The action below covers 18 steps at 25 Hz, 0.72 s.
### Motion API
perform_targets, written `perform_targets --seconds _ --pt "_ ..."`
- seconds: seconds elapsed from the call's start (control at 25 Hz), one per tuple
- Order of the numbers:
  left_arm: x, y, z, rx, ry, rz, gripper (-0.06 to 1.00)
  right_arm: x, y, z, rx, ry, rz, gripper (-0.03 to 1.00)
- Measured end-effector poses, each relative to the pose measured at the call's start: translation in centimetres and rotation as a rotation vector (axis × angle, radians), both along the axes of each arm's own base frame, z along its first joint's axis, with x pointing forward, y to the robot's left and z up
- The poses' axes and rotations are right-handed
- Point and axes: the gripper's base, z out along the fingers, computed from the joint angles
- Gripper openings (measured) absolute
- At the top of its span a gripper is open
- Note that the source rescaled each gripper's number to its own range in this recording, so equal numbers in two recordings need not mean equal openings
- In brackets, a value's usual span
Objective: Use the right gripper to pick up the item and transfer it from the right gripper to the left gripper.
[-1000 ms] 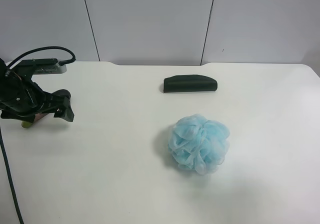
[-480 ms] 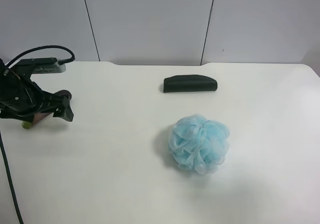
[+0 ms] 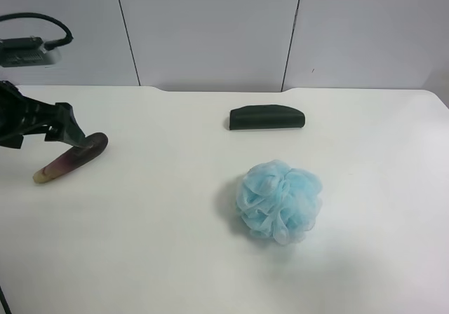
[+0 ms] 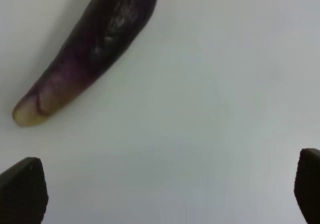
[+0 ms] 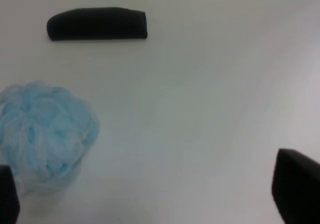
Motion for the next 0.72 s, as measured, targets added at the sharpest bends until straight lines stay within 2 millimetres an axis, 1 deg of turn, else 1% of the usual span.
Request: perform_targets --seconds 0.16,0.28,0.4,0.56,0.72 --pt "-3.2 0.2 3.1 -0.011 -0.034 -0.02 1.0 0.0 0.0 0.0 0.0 0.0 0.0 1.0" --pt "-6.2 0.4 5.4 -0.019 -0.093 -0.034 1.0 0.0 0.0 0.0 0.0 0.0 0.0 1.0" --pt "-9.1 0.6 7.3 -0.027 -0.168 -0.044 1.0 0.0 0.0 0.0 0.0 0.0 0.0 1.0" --pt "-13.0 1.1 9.1 -0.018 -0.271 -0.053 1.0 0.0 0.0 0.0 0.0 0.0 0.0 1.0" --pt "-16.5 1.6 9.7 0.005 -0.309 -0.061 1.0 0.0 0.0 0.0 0.001 0.0 0.001 1.0"
